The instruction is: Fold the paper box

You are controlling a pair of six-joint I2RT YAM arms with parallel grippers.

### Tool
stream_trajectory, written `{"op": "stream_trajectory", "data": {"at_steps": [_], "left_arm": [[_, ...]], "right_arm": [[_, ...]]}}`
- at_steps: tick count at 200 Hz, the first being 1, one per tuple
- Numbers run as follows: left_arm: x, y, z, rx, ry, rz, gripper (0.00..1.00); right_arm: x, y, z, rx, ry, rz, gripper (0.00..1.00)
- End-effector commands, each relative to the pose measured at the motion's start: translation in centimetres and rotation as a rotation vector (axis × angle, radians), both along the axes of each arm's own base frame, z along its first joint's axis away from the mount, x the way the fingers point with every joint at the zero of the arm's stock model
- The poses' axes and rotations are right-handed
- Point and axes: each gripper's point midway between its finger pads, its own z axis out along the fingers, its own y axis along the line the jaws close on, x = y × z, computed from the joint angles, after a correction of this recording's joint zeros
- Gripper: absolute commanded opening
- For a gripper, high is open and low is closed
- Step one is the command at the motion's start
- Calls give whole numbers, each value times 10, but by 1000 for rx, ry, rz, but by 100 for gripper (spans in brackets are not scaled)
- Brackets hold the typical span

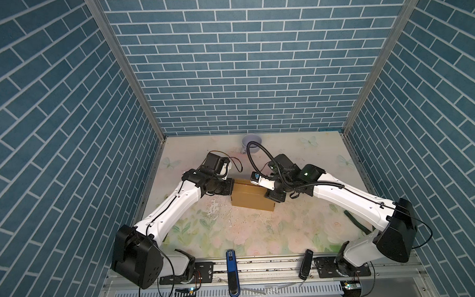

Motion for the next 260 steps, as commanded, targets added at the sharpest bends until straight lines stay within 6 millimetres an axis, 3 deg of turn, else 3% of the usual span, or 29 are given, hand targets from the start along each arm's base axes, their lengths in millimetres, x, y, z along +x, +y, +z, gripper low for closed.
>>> {"op": "stream_trajectory", "data": {"at_steps": [1,26,65,121,135,168,260], "left_arm": [[-11,7,-19,46,55,-2,0],[-12,7,-19,46,57,-3,0],[-12,8,-21,48,59,-3,0],[-13,7,-21,46,59,-3,0],[-13,8,-21,48,59,-4,0],[-13,8,-21,51,58,-3,0],[-12,8,-21,49,58,-3,0]], "right_arm": [[6,11,14,3,-72,44,61],[10,12,14,-16,-131,39,60],[12,13,33,23,-169,32,61],[21,14,27,-30,-190,31,70],[22,16,30,-18,-195,31,75],[21,19,40,12,-202,43,79],[10,29,12,-30,-12,102,86]]}}
